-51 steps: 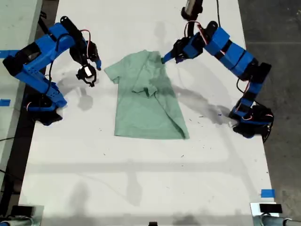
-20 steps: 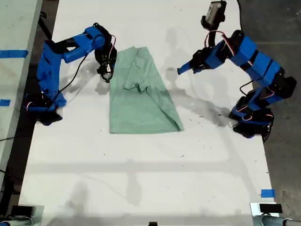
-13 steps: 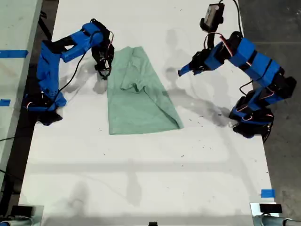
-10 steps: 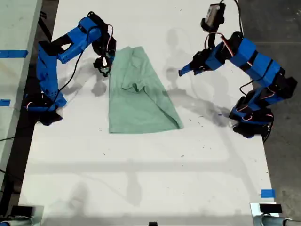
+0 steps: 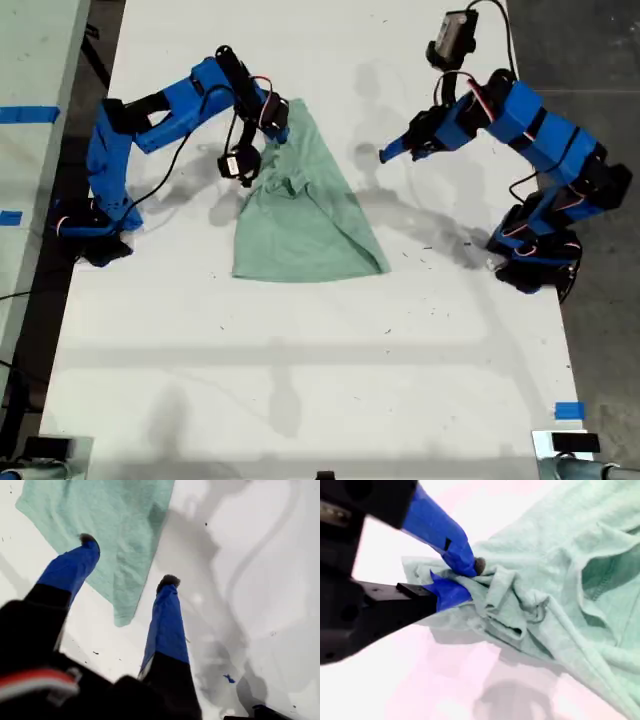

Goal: Fold tshirt

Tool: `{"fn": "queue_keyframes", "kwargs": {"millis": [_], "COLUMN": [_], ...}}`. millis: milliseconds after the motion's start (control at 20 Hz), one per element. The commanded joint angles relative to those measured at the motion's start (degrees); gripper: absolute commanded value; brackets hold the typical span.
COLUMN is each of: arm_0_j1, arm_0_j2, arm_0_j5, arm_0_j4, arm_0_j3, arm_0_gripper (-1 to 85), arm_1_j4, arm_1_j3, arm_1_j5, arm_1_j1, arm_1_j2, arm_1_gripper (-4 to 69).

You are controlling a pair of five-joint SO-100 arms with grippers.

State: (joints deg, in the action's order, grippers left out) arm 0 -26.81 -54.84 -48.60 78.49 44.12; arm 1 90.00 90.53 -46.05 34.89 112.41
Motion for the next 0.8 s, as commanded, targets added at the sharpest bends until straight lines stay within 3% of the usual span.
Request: {"fn": "queue_keyframes", "kwargs": {"millis": [0,50,100,200,450,750], "arm_0_j1": [1.67,1.67,1.76,2.2,2.64,2.55], "arm_0_j2": [4.22,6.42,7.91,8.26,-2.11,-18.54], "arm_0_j5": [-0.09,0.26,-0.09,0.09,-0.09,4.48], "arm_0_j4": [-5.27,-6.68,-7.56,-7.73,-3.25,14.85], "arm_0_j3": [-4.48,-4.48,-4.57,-4.57,-4.22,1.85], "arm_0_gripper": [1.1,8.6,26.9,33.3,34.4,33.8], "arm_1_j4": [-1.49,-1.49,-1.49,-1.58,-2.2,-3.43], "arm_1_j3": [-0.18,0.18,0.53,1.58,3.25,4.66], "arm_1_j5": [0.7,0.97,1.05,1.32,1.58,1.93], "arm_1_j1": [0.0,-0.09,-0.26,-0.35,-0.18,-2.02], "arm_1_j2": [3.08,3.08,3.25,4.04,5.01,5.1], "arm_1_gripper": [23.2,23.3,23.3,23.3,23.5,23.8]}}
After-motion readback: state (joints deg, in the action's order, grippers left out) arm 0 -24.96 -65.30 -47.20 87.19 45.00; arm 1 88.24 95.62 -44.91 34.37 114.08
